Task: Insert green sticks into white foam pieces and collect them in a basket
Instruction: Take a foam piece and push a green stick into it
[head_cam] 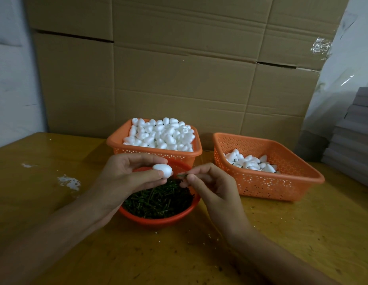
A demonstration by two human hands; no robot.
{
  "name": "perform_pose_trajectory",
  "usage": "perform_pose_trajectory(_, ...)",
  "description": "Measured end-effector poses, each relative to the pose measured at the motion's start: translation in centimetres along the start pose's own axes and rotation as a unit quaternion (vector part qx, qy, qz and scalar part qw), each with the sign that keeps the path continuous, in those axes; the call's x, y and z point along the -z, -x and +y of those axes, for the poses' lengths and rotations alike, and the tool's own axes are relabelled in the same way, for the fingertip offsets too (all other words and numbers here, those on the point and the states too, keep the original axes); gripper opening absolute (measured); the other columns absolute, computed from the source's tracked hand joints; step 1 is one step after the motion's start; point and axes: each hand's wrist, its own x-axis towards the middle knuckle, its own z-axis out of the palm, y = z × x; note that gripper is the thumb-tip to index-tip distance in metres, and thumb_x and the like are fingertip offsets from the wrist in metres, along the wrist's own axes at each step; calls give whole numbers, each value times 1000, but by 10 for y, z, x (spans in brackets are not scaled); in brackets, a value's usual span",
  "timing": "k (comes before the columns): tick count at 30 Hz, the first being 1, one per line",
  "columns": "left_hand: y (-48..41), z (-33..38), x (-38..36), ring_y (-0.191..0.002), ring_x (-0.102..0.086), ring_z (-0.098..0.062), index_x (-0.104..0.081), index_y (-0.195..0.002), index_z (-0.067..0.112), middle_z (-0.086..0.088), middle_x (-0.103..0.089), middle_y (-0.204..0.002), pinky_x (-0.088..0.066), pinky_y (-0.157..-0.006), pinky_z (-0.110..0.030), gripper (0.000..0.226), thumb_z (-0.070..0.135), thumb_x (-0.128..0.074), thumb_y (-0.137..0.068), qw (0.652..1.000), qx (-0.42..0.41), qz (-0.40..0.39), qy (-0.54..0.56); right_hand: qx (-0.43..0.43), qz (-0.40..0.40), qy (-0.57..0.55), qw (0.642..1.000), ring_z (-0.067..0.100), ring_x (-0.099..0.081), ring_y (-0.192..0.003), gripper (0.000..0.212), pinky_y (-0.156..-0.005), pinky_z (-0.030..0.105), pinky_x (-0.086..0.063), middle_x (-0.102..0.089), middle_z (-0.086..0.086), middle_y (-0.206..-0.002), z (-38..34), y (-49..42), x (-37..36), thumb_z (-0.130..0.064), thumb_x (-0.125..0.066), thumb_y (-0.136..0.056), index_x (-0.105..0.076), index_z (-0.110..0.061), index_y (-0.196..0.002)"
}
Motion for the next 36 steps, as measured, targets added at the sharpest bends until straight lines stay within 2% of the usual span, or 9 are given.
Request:
perform_pose_trajectory(5,1,2,0,-102,-78,-27,-84,-100,16,-11,-80,-109,-62,-80,-24,32,18,-84,-68,1000,3,-16,-21,5,47,8,999,22,-74,-79,9,-79,31,-60,-78,8,-85,-1,-2,0,-22,-78,-89,-81,-16,-95)
perform_pose_trajectory(7,1,2,0,-102,-78,-26,-84,-99,16,-11,-80,-109,-62,-80,-23,31,17,-83,-68,1000,3,-16,-26,0,42,-1,999,22,-76,-80,12,-79,29,-61,-80,7,-88,-2,-2,0,-20,-80,-87,-82,-15,-97)
perform_pose_trajectory(11,1,1,-1,-102,-78,-25,-84,-99,17,-10,-80,-108,-62,-80,-23,31,17,-82,-68,999,0,-18,-31,-7,34,-1,999,23,-77,-83,16,-83,34,-63,-81,6,-92,-5,-2,1,-18,-79,-85,-82,-12,-100)
perform_pose_trajectory(15,0,0,0,-103,-78,-26,-84,-99,15,-11,-80,-109,-62,-80,-24,29,13,-81,-70,1000,1,-12,-23,-2,34,25,999,23,-77,-82,13,-83,35,-63,-80,6,-89,-6,-2,2,-8,-81,-87,-83,-12,-98)
perform_pose_trajectory(20,-1,-1,0,-103,-78,-26,-84,-97,15,-11,-80,-109,-63,-80,-25,29,14,-81,-69,1000,2,-9,-14,-3,26,63,998,22,-76,-83,13,-84,37,-63,-80,3,-87,-6,-1,3,-9,-82,-87,-83,-13,-99)
perform_pose_trajectory(26,-1,-4,1,-100,-79,-27,-82,-99,22,-9,-81,-108,-64,-83,-29,32,16,-85,-68,997,-19,-33,-68,21,14,106,994,14,-76,-87,11,-81,27,-59,-80,-5,-89,-4,-1,3,-12,-84,-86,-82,-16,-97)
perform_pose_trajectory(30,-2,-5,3,-99,-79,-27,-82,-96,22,-7,-81,-106,-63,-90,-33,28,18,-87,-69,993,-36,-43,-102,33,7,128,991,17,-77,-88,25,-82,39,-62,-80,-7,-88,-3,0,3,-17,-85,-87,-67,-25,-101)
perform_pose_trajectory(36,-1,-6,2,-100,-79,-18,-83,-95,25,-1,-82,-104,-61,-83,-21,28,20,-87,-68,986,-76,-55,-140,31,9,131,991,16,-77,-86,33,-79,59,-59,-81,-5,-87,0,1,2,-18,-84,-87,-55,-27,-98)
